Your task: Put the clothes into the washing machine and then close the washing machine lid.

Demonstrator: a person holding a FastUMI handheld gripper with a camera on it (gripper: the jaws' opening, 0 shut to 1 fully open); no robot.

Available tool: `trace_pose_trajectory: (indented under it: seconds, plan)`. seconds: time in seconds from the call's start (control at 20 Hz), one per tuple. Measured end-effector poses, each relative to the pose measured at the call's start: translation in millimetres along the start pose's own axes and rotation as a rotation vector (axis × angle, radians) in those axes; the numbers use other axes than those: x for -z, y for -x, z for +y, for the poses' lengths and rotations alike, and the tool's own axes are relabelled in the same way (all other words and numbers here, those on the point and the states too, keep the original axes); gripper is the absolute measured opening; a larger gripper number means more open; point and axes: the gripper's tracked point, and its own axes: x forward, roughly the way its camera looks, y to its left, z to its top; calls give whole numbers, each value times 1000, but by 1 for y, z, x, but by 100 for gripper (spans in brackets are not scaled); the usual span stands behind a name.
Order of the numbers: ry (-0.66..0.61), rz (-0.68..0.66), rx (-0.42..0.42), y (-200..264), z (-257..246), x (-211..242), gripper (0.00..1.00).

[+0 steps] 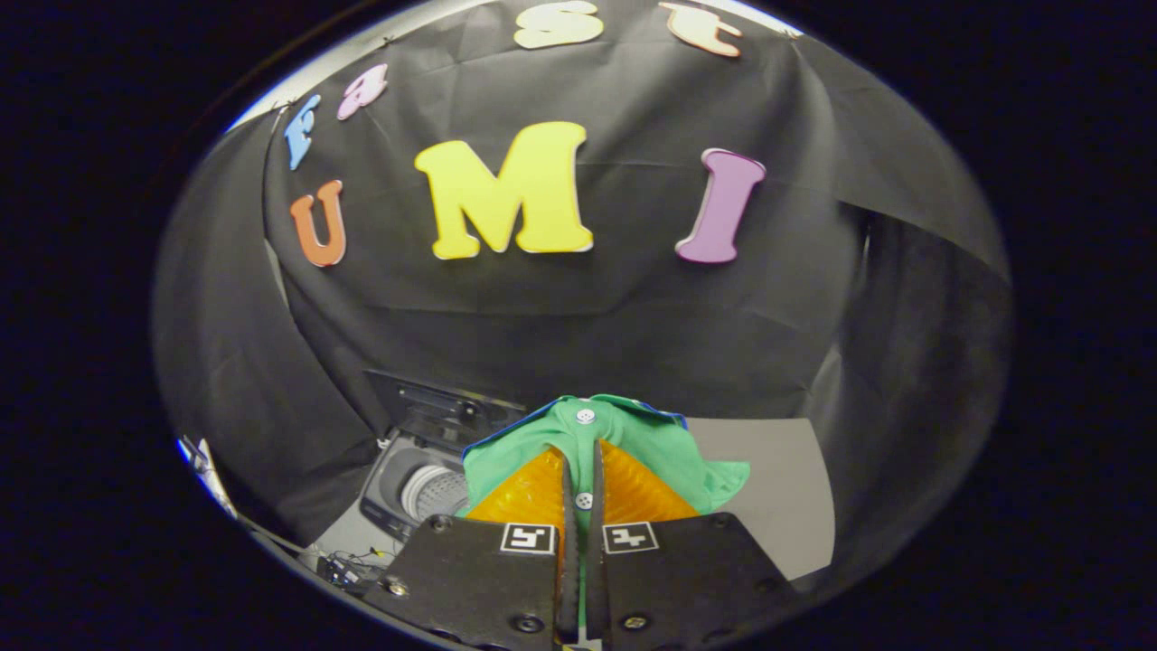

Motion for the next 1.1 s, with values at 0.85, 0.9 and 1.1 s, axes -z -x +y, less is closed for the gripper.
trace_pose_trajectory:
  seconds: [0.85,0.9,1.1]
  plan:
    - [94,22,-320,-57,228,-36,6]
    - [97,28,-331,-62,237,-35,6]
    - [111,51,-347,-83,261,-24,6]
